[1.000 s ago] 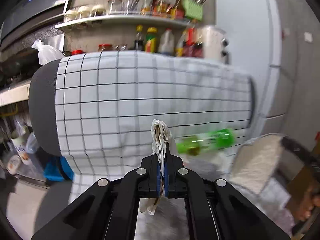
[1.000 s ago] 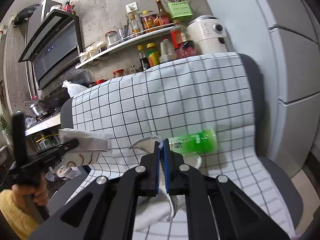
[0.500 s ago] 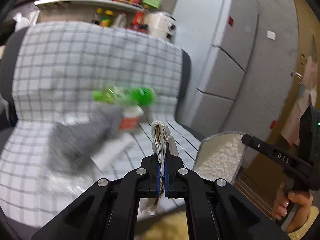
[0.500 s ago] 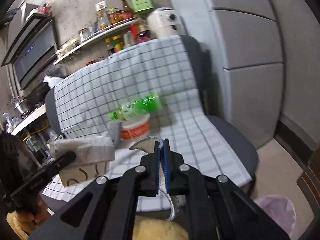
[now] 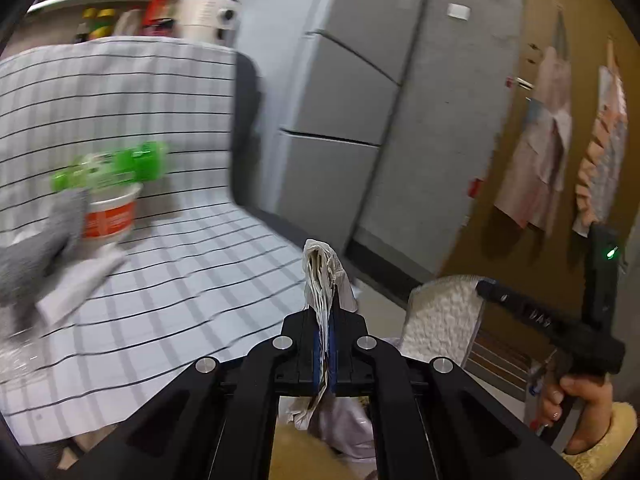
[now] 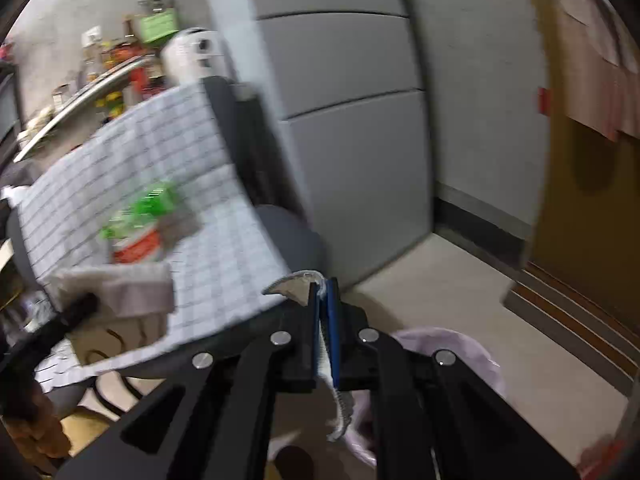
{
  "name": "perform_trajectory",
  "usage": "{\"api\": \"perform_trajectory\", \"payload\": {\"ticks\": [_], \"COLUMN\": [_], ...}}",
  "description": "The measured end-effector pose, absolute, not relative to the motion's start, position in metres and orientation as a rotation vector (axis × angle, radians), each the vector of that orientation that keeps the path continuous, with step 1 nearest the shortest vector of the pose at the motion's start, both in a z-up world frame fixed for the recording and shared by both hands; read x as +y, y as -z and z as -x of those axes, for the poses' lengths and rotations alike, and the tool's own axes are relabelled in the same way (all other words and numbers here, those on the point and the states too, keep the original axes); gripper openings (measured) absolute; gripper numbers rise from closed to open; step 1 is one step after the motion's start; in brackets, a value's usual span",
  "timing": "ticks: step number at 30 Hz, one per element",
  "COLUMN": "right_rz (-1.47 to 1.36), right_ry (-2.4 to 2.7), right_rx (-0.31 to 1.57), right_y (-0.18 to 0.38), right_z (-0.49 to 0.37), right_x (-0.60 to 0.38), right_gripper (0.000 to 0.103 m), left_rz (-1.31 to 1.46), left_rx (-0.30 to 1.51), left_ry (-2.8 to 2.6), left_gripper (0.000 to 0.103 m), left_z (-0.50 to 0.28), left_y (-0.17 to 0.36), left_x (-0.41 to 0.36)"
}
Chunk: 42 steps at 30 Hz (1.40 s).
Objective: Collect trash
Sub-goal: 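Carry the pad and paper to the pink bin and open both tools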
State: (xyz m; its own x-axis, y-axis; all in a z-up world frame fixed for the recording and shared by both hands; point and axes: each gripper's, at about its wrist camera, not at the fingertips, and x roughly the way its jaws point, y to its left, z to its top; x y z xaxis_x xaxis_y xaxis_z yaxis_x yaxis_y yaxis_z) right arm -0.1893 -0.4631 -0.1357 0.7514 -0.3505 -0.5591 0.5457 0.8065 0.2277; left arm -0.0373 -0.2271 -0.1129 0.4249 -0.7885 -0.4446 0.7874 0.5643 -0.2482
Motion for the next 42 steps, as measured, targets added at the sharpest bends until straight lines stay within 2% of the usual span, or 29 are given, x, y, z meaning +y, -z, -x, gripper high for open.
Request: {"api": "perform_trajectory", "payload": {"ticks": [6, 7, 8, 10, 24, 38, 39, 41, 42], "right_rz": [-0.432, -0.455, -0.472, -0.489, -0.456, -0.459, -0.462, -0.472, -0.475], "right_ry": [0.641, 0.653, 0.663, 0.669, 0.63, 0.715, 0.721, 0.732, 0.735], "right_rx": [0.568, 0.585, 0.597, 0.601, 0.516, 0.379, 0.38, 0.382, 0.384], "right_y": [0.17, 0.177, 0.183, 0.187, 0.157, 0.123, 0.124, 0.127, 0.128], "right_z": [0.205, 0.206, 0.207, 0.208, 0.212, 0.257, 0.258, 0.262, 0.263], "right_x": [-0.503, -0.511, -0.516, -0.52, -0.51, -0.53, -0.533, -0.537, -0.538], "right_gripper": [0.006, 0.011, 0.021, 0.029, 0.03, 0.03, 0.03, 0.03, 0.03], "left_rz": [-0.041, -0.048, -0.056, -0.065, -0.115, -0.248, -0.256, -0.267, -0.269], "left_rx": [0.585, 0.59, 0.596, 0.609, 0.654, 0.665, 0.677, 0.693, 0.705], "left_ry": [1.059, 1.063, 1.065, 1.066, 1.123, 1.356, 1.361, 1.362, 1.359], "left_gripper": [0.003, 0.003, 0.003, 0.003, 0.003, 0.007, 0.008, 0.018, 0.029], "left_z": [0.049, 0.05, 0.051, 0.051, 0.06, 0.114, 0.114, 0.113, 0.111], "left_y": [0.121, 0.123, 0.126, 0.129, 0.141, 0.157, 0.161, 0.167, 0.17], "left_x": [-0.268, -0.272, -0.275, -0.28, -0.293, -0.388, -0.397, -0.408, -0.414]}}
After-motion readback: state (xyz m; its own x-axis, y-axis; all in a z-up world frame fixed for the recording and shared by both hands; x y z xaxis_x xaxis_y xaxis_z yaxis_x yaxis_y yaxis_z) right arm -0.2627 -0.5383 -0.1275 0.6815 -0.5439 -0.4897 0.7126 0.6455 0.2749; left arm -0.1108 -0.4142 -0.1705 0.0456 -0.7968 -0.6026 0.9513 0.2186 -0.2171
